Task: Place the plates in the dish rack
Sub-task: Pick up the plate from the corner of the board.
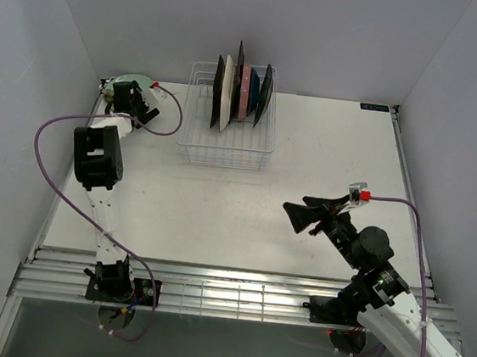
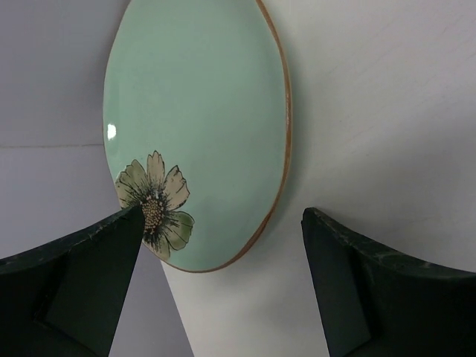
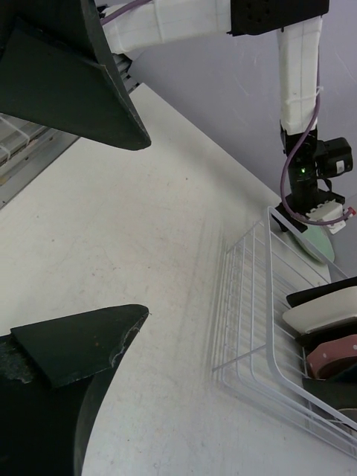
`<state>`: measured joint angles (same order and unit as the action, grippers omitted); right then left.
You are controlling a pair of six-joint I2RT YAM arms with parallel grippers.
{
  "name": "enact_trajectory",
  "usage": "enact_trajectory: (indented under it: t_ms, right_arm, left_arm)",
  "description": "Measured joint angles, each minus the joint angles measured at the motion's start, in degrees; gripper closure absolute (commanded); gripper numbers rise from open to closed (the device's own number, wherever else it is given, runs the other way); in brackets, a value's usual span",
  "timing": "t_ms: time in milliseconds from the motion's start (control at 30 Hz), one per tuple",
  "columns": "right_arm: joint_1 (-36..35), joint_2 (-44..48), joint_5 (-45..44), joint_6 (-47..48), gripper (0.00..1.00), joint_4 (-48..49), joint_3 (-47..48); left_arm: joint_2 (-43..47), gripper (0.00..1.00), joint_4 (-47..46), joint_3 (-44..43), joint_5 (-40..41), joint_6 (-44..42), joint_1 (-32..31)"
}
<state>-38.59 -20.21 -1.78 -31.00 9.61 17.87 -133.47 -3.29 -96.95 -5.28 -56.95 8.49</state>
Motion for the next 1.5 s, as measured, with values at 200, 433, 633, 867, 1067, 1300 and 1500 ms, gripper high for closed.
enact_trajectory:
  t_ms: [200, 433, 633, 867, 1067, 1300, 1500]
  right_arm:
    - [0.0, 0.42, 0.0, 0.04, 0.1, -2.05, -0.04]
    - [0.0, 0.83, 0.0, 0.07, 0.1, -2.64, -0.04]
    - [0.0, 0.61, 0.07, 0.04, 0.1, -2.62, -0.04]
    - [0.0, 0.28, 0.42, -0.02, 0.1, -2.54, -0.07]
    - [0.0, 0.22, 0.48, -0.04, 0.1, -2.1, -0.31]
    - [0.0, -0.85, 0.7, -0.13, 0.1, -1.75, -0.9]
    - [0.0, -1.33, 1.29, -0.31, 0.1, -0.83, -0.9]
  left_arm:
    - [-4.39, 0.02, -4.13, -3.87, 6.12, -4.39, -0.76]
    - [-8.85, 0.13, -5.95, -9.05, 10.58, -7.78, -1.88]
    - [-9.88, 0.54, -5.6, -8.96, 10.69, -8.35, -2.01]
    - [-9.14, 1.0, -7.85, -5.99, 9.14, -8.61, -1.81]
    - [-3.96, 1.0, -8.48, -0.57, 4.02, -3.67, -0.92]
    - [5.03, 1.0, -1.53, 4.26, -1.73, 6.78, -0.85]
    - [9.42, 1.0, 4.98, 4.22, -2.27, 13.44, -1.44]
